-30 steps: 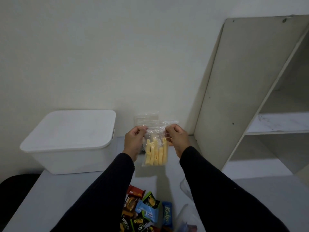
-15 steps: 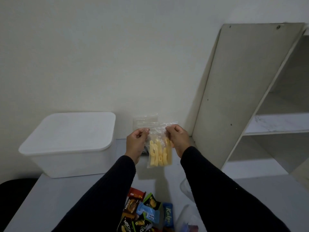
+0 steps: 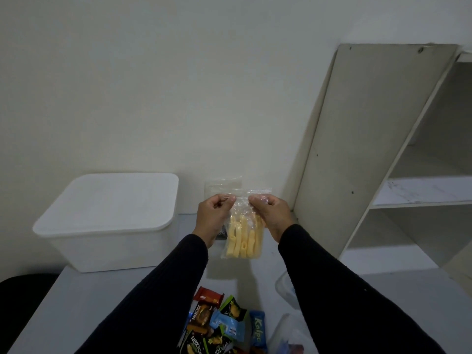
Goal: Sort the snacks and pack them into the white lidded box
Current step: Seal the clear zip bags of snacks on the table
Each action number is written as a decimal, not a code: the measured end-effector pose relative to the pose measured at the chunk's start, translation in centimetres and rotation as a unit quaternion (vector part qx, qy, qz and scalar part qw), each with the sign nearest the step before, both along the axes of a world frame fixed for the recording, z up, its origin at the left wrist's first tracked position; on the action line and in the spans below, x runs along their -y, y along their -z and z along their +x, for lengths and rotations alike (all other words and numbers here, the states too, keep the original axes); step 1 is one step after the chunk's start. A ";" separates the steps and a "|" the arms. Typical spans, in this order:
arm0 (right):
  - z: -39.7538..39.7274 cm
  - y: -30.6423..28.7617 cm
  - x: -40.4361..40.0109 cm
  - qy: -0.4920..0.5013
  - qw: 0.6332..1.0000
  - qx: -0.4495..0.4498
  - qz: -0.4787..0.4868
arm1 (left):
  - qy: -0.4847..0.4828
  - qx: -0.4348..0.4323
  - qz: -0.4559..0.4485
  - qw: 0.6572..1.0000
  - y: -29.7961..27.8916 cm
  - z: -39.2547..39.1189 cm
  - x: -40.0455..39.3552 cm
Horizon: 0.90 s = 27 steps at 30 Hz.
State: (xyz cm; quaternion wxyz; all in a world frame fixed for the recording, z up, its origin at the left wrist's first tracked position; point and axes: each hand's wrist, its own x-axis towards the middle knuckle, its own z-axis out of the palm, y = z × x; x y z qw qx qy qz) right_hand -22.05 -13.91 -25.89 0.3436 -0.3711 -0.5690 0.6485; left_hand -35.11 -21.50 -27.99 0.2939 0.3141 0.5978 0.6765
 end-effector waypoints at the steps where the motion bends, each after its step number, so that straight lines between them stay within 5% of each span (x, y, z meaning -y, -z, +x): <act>1: 0.1 -0.1 0.1 -0.004 1.000 0.001 0.001 | 0.001 0.000 -0.001 1.000 0.1 0.0 0.1; 27: -0.7 -0.7 0.9 -0.079 0.997 -0.013 -0.008 | 0.002 -0.079 -0.028 0.996 -1.3 0.2 1.0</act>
